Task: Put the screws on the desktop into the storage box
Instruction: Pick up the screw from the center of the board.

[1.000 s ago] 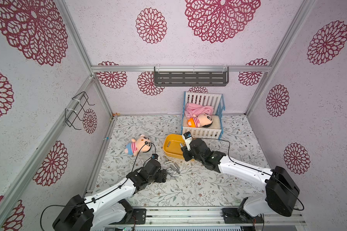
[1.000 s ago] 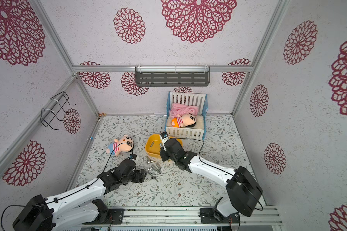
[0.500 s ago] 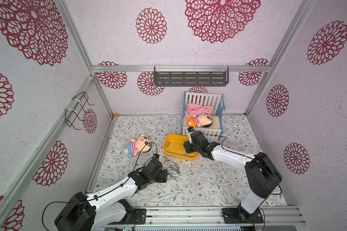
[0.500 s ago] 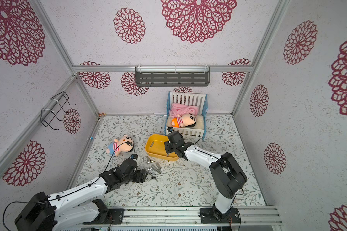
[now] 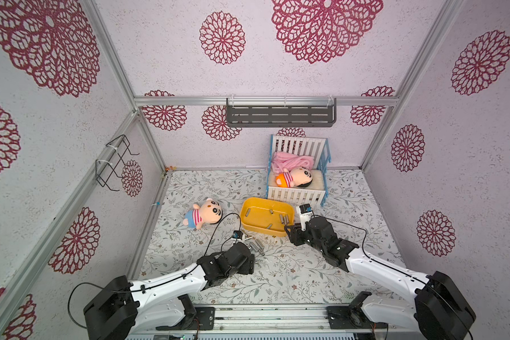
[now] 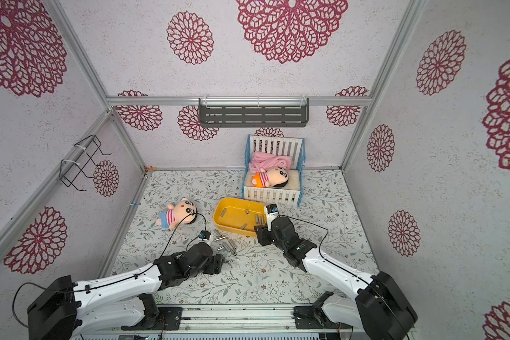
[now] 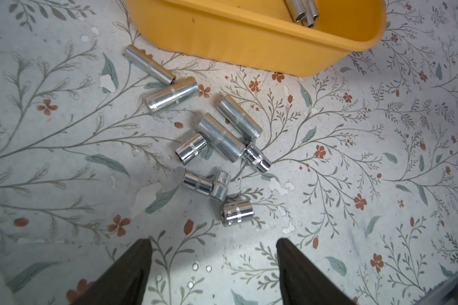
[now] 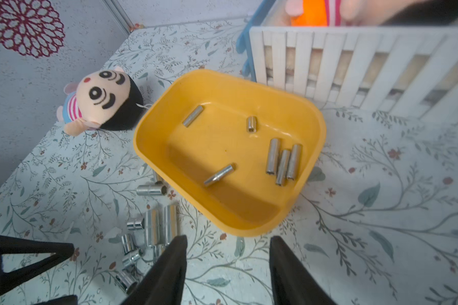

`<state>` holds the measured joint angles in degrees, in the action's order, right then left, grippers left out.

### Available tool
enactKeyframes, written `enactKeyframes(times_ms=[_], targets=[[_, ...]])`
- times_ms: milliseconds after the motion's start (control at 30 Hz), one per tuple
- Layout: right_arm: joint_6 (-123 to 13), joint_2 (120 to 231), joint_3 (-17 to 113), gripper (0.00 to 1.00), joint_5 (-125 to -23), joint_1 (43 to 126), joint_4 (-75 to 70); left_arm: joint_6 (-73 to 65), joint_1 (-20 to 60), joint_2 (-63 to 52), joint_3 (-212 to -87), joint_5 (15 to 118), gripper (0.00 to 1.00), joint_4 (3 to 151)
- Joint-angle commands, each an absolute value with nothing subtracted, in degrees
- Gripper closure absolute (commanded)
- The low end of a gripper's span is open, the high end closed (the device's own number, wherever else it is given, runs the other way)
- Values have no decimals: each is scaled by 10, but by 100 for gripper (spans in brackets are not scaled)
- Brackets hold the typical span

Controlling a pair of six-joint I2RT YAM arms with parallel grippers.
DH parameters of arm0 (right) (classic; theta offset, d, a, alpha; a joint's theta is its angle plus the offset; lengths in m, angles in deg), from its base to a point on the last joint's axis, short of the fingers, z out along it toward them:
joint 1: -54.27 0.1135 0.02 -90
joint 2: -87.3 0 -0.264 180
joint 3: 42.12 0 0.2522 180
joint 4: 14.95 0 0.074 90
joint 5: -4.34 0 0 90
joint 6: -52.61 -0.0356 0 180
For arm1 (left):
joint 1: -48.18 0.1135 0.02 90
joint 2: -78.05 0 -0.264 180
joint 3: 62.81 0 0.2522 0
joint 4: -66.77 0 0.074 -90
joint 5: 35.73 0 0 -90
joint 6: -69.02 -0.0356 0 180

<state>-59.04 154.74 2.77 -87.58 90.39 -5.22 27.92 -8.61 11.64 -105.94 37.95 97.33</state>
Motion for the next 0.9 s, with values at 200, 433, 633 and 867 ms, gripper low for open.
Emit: enactKeyframes(times_ms=[200,433,633,867], targets=[[-606,1533,-38,47,-976,903,-209,366,-170,59,-1075,280,23,970],[-607,1530,-39,47,-957,903,-221,358,-191,-7,-1100,240,29,971],[-604,1538,-36,47,-953,904,-221,357,-206,-46,-1131,211,32,972],[-603,1539,-33,47,-961,904,-218,364,-207,-97,-1151,214,40,973]])
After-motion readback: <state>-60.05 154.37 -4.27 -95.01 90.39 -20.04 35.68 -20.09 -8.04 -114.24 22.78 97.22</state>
